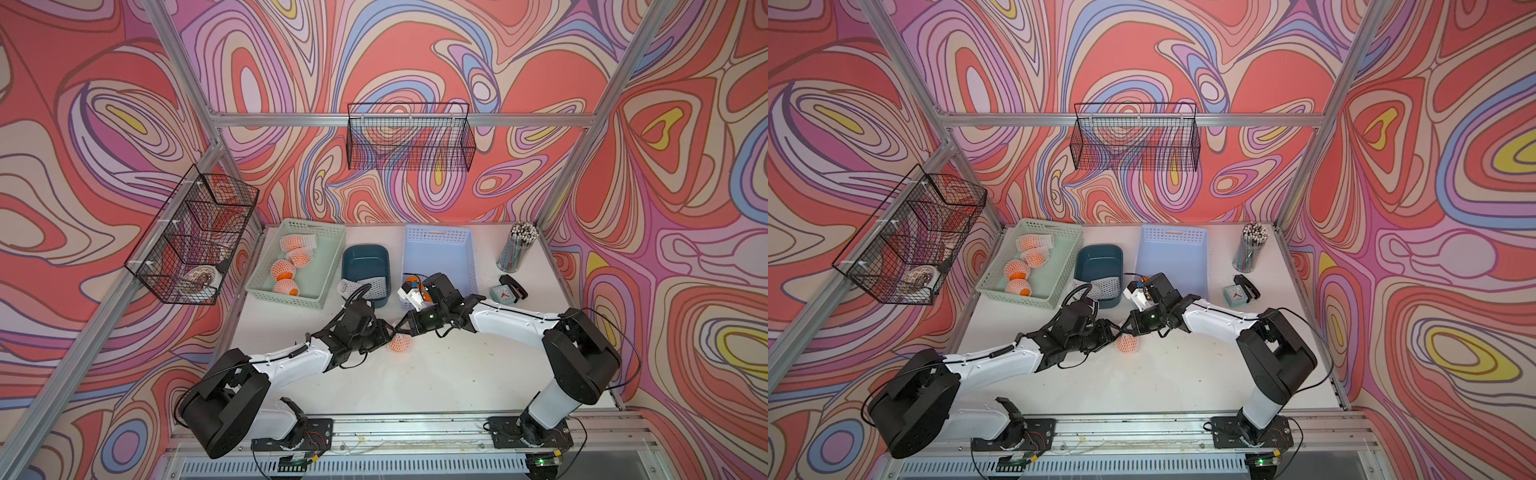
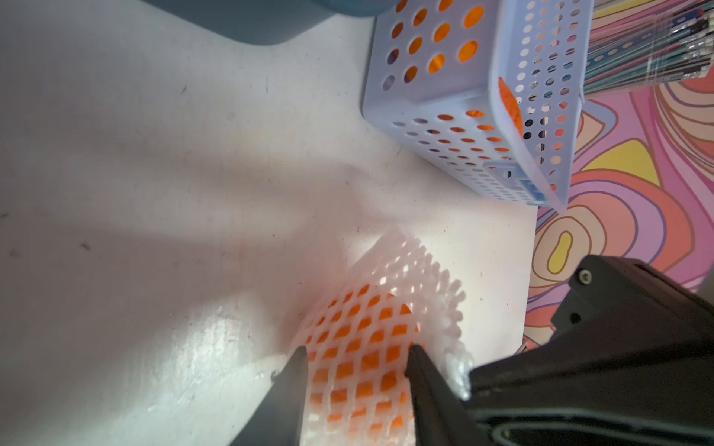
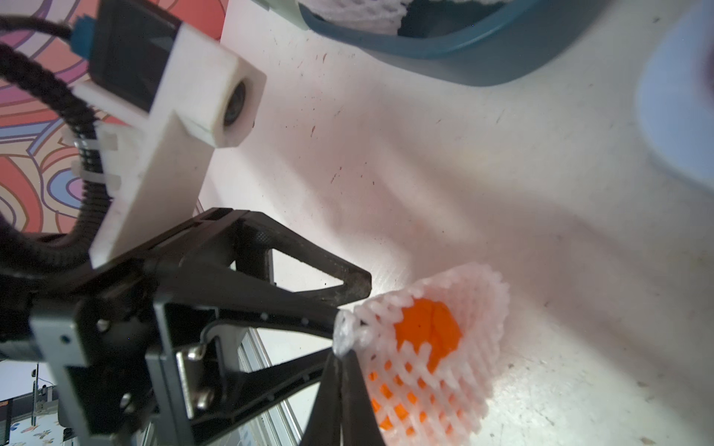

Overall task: Remove foam nets from oranges
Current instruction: Remove the foam net from the orange.

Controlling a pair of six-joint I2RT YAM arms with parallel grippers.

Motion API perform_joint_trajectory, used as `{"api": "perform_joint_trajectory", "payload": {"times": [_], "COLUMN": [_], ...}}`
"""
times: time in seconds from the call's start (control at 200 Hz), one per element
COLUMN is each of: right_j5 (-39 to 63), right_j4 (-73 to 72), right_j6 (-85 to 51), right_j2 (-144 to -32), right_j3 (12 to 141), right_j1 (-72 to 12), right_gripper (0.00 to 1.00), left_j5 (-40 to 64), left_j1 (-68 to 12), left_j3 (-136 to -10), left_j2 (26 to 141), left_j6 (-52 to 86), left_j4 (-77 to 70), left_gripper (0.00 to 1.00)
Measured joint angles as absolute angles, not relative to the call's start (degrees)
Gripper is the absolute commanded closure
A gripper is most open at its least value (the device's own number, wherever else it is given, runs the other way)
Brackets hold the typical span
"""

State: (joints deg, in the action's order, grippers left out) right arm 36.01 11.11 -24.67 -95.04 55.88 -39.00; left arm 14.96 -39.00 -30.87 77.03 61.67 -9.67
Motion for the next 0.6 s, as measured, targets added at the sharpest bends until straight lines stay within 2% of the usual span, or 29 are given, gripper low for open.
{"api": "perform_joint_trajectory", "payload": {"times": [0.125,0.32,0.601], "right_j5": [35.99,35.92,34.76], "right_j4": [11.0,11.22,13.19], "right_j6": [-24.64,-24.64,-24.67], "right_j2": [-95.04,-95.04,-94.85], "right_j3": [55.94,56.03,56.36], "right_j1": [-39.0,-39.09,-39.2], "right_gripper": [1.0,1.0,0.7], "left_j5": [15.51,16.23,16.6], "left_j1": [-39.0,-39.0,-39.0], "left_j3": [-31.97,-32.27,-32.27], "left_j2": [77.34,77.69,77.69], "left_j6": [61.43,61.32,61.32], "left_j4": [-9.74,-10.61,-11.0], "left_gripper": [0.84,0.91,0.92]}}
